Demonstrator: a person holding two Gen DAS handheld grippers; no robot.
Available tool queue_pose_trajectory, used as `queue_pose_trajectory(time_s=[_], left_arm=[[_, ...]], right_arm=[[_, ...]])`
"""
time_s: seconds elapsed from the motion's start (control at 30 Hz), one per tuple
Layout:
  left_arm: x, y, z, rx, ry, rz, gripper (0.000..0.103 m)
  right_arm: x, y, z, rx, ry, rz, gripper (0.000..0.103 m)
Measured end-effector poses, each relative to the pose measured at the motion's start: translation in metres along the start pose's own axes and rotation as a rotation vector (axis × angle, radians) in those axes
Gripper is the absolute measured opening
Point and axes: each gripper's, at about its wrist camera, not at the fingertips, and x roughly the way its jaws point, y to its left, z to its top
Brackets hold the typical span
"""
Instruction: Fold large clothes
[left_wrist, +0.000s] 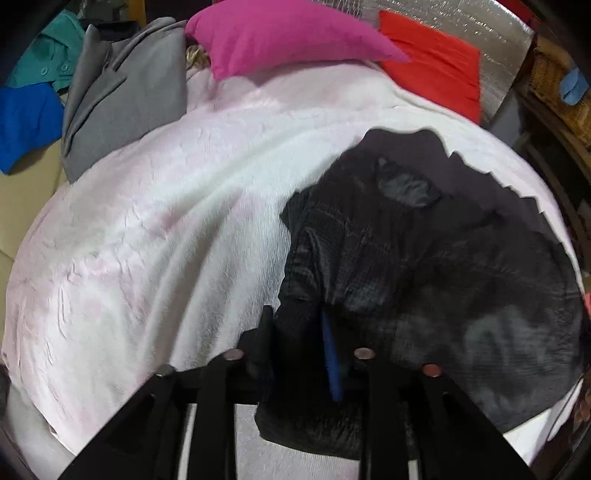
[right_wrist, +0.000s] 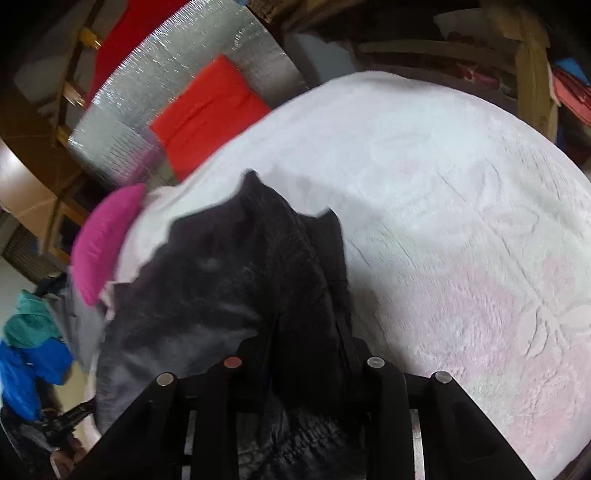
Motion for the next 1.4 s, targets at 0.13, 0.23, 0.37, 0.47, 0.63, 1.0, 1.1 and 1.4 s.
queue_pose_trajectory(time_s=[0.13, 0.23, 0.37, 0.47, 0.63, 1.0, 1.1, 1.4], left_arm=[[-0.015, 0.007, 0.023, -0.006, -0.077, 0.041, 0.075], [-0.002, 0.002, 0.04, 0.007, -0.06, 0.043, 0.075], [0.024, -0.006, 0.047, 0.011, 0.013, 0.027, 0.04], [0.042, -0.013, 0.044, 0.017, 0.048, 0.004, 0.028], [0.028, -0.027, 0.049, 0.078, -0.046, 0.041, 0.015], [0.023, -0.044, 0.024, 0.19, -0.043, 0.185, 0.022], [-0.008, -0.045, 0.009, 0.179, -0.106, 0.182, 0.038], [-0.063, -0.102, -0.066, 0.23, -0.286, 0.139, 0.071]], right_arm=[[-0.012, 0.016, 0.029, -0.036, -0.084, 0.017, 0.074], [0.014, 0.036, 0.051, -0.061, -0.034, -0.012, 0.073], [0.069, 0.036, 0.069, -0.054, 0.072, -0.081, 0.073], [0.096, 0.027, 0.066, -0.01, 0.172, -0.064, 0.051], [0.066, 0.061, 0.061, -0.199, -0.019, -0.1, 0.02], [0.046, 0.036, 0.053, -0.059, 0.002, -0.095, 0.056], [0.0, 0.04, 0.038, -0.06, -0.106, -0.041, 0.074], [-0.029, 0.091, -0.05, -0.249, -0.023, -0.011, 0.044]])
